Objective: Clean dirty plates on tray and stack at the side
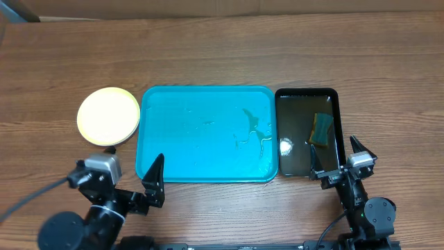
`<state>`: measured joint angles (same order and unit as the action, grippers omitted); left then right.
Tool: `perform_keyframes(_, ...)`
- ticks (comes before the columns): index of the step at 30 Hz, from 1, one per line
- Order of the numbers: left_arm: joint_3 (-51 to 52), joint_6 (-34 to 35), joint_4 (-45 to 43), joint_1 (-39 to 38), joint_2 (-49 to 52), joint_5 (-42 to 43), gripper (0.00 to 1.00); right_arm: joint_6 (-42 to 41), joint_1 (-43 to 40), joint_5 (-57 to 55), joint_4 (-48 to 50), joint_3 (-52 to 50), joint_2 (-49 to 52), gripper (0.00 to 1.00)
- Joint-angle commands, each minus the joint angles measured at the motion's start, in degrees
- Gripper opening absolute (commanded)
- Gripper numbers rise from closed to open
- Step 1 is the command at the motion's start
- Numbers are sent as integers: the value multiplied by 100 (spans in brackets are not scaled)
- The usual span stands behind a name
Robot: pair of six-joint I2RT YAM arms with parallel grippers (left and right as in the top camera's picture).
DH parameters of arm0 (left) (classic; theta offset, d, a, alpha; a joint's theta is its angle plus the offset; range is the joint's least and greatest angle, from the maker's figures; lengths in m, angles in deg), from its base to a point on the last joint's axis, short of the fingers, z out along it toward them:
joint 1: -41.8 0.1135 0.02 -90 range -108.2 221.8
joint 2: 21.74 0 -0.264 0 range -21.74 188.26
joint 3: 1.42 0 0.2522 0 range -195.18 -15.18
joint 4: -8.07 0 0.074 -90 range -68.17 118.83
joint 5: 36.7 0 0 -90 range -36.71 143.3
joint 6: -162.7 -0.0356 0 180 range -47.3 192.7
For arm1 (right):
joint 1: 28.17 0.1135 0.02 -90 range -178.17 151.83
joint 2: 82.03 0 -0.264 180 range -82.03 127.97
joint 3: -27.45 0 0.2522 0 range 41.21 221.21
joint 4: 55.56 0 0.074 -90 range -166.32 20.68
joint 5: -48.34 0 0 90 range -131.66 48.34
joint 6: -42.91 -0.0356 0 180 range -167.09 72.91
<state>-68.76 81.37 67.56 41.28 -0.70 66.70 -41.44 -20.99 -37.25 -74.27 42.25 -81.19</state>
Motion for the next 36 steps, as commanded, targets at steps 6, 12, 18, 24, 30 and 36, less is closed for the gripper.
perform_keyframes(6,1930,227,-2983,201,-1727,-7,100,20,22,-46,37,-59,-68,100)
perform_keyframes(12,3014,229,-5617,201,-2085,-28,100,20,22,-46,37,-59,-68,100)
perform_keyframes(18,3764,229,-6330,210,-2085,-249,100,17,22,-46,37,-59,-68,100)
perform_keyframes(24,4538,785,-6297,210,-2085,-1067,100,20,22,-46,37,-59,-68,100)
perform_keyframes(30,5038,935,-6293,210,-2085,-1499,100,20,22,-46,37,-59,-68,100)
perform_keyframes(36,5331,922,-5783,210,-2085,-1596,100,20,22,-46,37,-59,-68,100)
